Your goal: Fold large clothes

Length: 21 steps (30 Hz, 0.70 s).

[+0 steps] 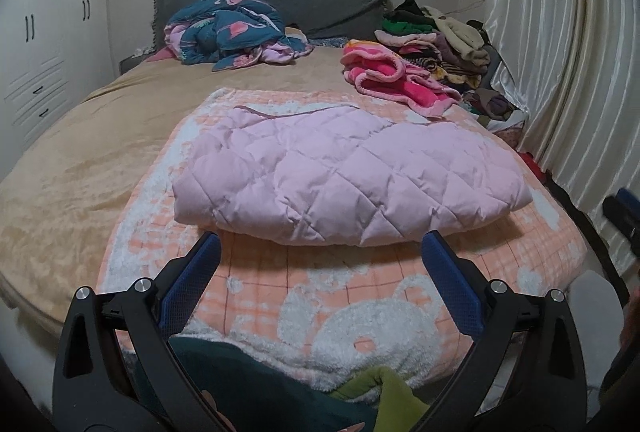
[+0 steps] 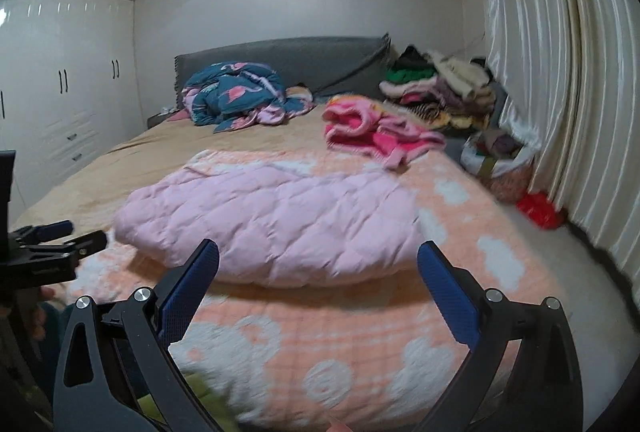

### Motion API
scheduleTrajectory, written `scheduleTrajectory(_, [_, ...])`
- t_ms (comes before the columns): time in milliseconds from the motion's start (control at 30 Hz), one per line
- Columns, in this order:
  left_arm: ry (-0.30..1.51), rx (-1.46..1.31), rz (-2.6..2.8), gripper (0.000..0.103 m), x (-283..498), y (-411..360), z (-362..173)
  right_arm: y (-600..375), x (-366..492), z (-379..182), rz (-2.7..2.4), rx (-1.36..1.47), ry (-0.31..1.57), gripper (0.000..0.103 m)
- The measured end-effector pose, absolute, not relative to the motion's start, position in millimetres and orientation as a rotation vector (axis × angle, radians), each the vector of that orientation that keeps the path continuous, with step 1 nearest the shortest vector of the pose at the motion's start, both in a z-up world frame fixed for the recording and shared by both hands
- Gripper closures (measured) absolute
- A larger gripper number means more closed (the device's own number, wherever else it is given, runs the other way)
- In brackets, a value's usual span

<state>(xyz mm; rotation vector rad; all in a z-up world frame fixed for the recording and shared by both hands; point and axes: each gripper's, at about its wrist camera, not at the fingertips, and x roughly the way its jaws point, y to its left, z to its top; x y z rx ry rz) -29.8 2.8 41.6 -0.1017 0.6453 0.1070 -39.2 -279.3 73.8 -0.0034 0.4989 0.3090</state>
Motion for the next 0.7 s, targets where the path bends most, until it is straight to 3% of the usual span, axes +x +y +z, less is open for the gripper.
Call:
scheduleTrajectory(400, [0.670, -0.090, 0.099, 0.009, -36, -2, 30, -264, -51, 35, 0.287, -0.024, 0.573, 0.004])
scheduleTrajectory(700, [0.685, -0.077, 0.106, 0.009, -37, -7, 26, -263, -52, 37, 0.302, -0.014, 0.570, 0.004])
